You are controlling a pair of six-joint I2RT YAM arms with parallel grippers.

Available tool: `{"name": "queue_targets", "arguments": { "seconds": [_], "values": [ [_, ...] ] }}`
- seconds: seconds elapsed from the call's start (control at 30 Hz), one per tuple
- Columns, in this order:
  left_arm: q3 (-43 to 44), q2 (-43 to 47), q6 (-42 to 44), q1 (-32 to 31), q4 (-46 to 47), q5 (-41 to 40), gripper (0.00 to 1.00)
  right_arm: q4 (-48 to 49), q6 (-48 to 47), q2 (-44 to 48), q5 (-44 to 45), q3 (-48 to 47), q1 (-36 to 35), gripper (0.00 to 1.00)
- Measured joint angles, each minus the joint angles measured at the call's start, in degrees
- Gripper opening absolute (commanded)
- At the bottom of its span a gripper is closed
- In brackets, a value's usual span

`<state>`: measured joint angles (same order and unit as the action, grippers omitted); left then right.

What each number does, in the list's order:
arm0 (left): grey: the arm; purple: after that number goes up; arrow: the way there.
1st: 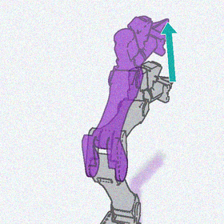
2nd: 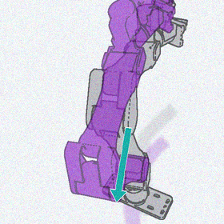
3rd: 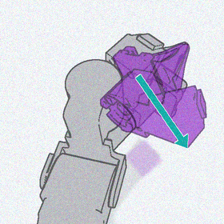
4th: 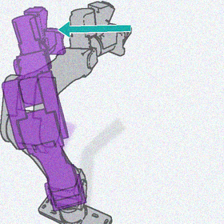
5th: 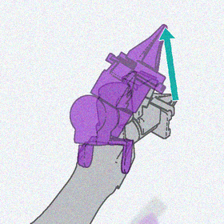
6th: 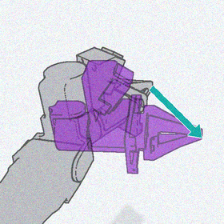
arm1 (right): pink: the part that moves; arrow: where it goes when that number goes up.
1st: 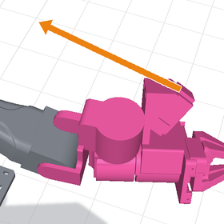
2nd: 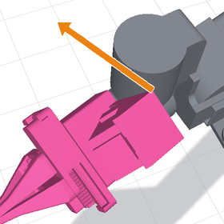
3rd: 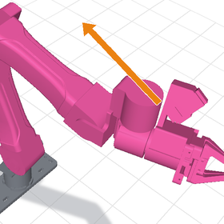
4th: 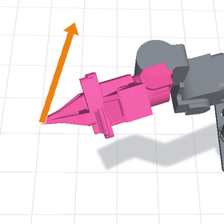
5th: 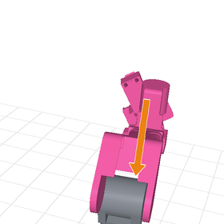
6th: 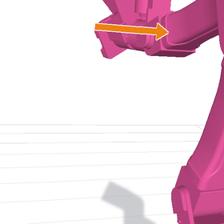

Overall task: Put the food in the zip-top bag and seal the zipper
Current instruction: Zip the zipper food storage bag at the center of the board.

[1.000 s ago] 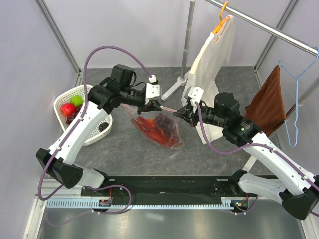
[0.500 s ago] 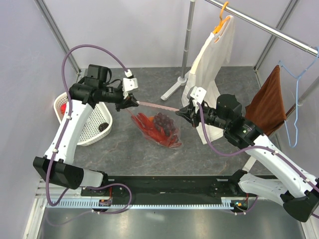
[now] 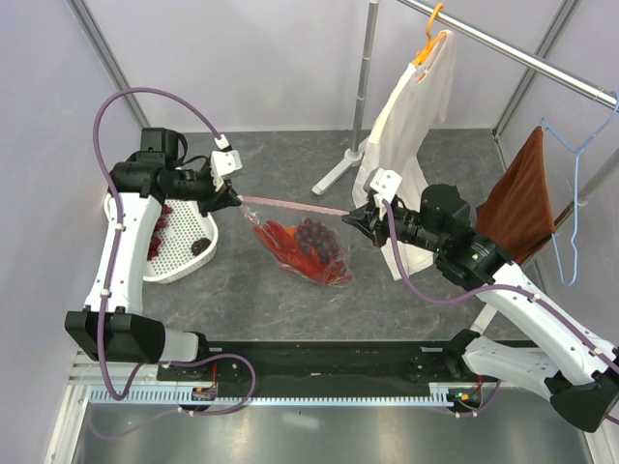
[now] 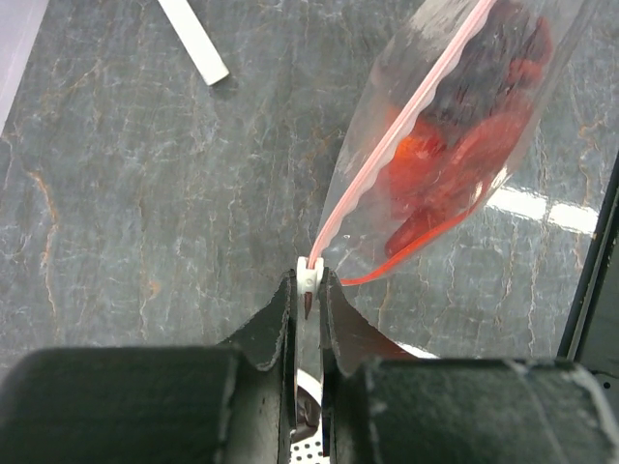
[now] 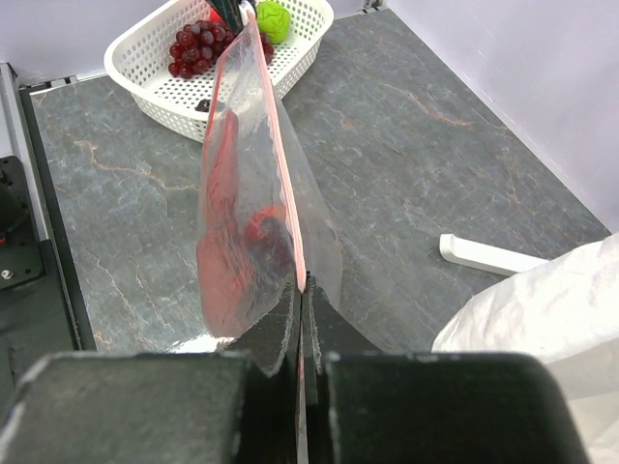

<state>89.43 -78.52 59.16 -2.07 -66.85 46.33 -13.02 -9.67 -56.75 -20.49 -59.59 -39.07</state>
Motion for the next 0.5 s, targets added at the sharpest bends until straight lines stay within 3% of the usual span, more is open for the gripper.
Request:
{"name": "queue_targets", "arguments": {
  "seconds": [0.23, 0.3, 0.33, 0.37, 0.43, 0.5],
  "values": [
    [0.09, 0.0, 2.62, 1.7, -2.67, 1.27, 0.05, 0.11, -0.02, -0.09, -0.31, 0.0, -0.26, 0.0],
    [0.09, 0.0, 3.37, 1.86, -3.3, 1.42, 0.11, 0.11, -0.04, -0.09, -0.42, 0.0, -0.33, 0.0],
    [0.09, 0.04, 3.8, 1.99, -3.52, 1.64, 0.16, 0.13, -0.04, -0.09, -0.48, 0.0, -0.33, 0.0],
    [0.09, 0.07, 4.02, 2.03, -3.63, 1.79, 0.33, 0.13, -0.02, -0.09, -0.57, 0.0, -0.35, 0.0],
    [0.09, 0.24, 4.76, 2.16, -3.93, 2.12, 0.56, 0.13, -0.02, -0.11, -0.68, 0.0, -0.35, 0.0],
    [0.13, 0.57, 5.64, 2.89, -4.0, 1.62, 0.62, 0.11, 0.0, -0.09, -0.63, 0.0, -0.15, 0.0]
  ]
}}
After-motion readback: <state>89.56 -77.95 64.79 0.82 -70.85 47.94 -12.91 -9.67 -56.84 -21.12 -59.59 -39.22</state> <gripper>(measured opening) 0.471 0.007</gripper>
